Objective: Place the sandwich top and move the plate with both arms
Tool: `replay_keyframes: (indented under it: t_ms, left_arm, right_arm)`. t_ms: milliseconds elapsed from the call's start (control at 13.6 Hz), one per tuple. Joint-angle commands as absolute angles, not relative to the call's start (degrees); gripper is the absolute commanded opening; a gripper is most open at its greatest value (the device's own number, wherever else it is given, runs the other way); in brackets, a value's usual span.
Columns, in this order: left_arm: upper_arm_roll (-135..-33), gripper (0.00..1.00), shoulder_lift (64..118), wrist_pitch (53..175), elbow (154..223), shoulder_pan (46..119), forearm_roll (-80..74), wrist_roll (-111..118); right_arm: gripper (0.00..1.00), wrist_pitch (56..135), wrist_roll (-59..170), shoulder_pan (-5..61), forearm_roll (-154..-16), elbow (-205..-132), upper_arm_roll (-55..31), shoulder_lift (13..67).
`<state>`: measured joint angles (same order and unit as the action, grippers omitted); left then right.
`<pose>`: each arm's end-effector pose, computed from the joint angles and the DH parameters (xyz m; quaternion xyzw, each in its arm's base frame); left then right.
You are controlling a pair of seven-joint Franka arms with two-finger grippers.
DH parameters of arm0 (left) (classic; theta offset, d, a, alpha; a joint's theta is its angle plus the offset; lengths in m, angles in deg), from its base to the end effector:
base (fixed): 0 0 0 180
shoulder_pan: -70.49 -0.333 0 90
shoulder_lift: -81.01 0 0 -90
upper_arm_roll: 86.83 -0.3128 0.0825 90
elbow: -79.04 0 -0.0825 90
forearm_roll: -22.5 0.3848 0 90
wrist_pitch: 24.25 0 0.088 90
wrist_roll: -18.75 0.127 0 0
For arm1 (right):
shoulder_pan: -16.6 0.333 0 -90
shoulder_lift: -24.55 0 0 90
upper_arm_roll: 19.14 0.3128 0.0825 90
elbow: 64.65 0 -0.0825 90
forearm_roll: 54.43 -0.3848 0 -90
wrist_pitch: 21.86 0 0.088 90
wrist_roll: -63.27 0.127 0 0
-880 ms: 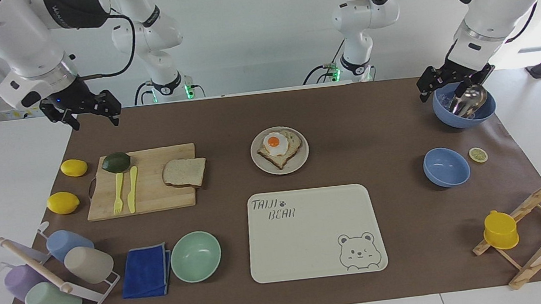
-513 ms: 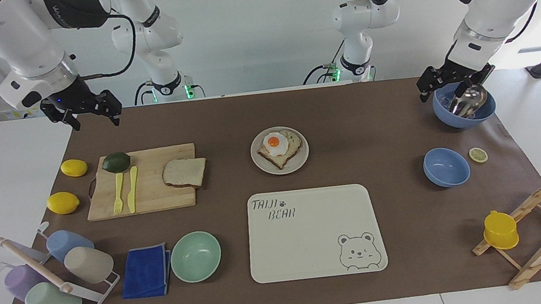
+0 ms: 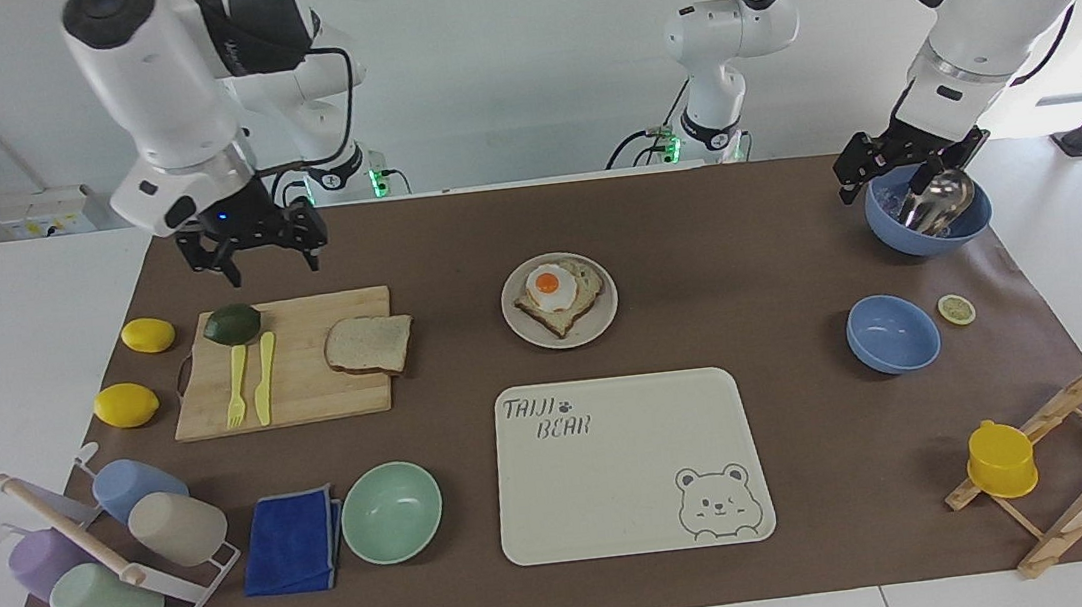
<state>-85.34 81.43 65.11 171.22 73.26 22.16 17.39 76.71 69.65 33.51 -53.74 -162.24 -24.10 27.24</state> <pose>0.5520 -0.0418 0.5784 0.9993 -0.0252 -0.0284 0.0017 0.5622 0.1185 0.5246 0.9986 0.0496 -0.0134 0.0102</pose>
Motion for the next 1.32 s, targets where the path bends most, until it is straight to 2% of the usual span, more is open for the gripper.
replay_keyframes:
  t_ms: [0,147,293,513,1027,1100,1247]
  left_arm:
    - [-85.0,1.0,80.6,64.4,171.8,72.9,23.1,17.7]
    - [-85.0,1.0,80.6,64.4,171.8,72.9,23.2,17.7]
    - [-85.0,1.0,80.6,64.4,171.8,72.9,23.1,17.7]
    - [-85.0,1.0,80.6,64.4,171.8,72.9,23.2,17.7]
    - [-85.0,1.0,80.6,64.4,171.8,72.9,23.2,17.7]
    - [-85.0,1.0,80.6,64.4,171.8,72.9,23.2,17.7]
    - [-85.0,1.0,80.6,64.4,171.8,72.9,23.1,17.7]
  right_arm:
    - [1.0,83.4,77.8,38.6,-51.6,-165.4,-24.2,33.8]
    - [1.0,91.0,82.1,41.0,-48.8,-172.9,-24.2,33.4]
    - [1.0,93.5,87.1,42.7,-46.0,-175.6,-24.2,35.5]
    - [1.0,92.6,95.9,46.6,-35.9,-176.8,-24.2,40.3]
    - [1.0,93.0,98.3,46.9,-28.0,-182.0,-24.2,41.2]
    - [0.93,92.8,98.2,47.1,-27.6,-182.0,-24.2,41.2]
    - [0.61,92.4,97.3,46.9,-27.4,-182.1,-24.1,41.1]
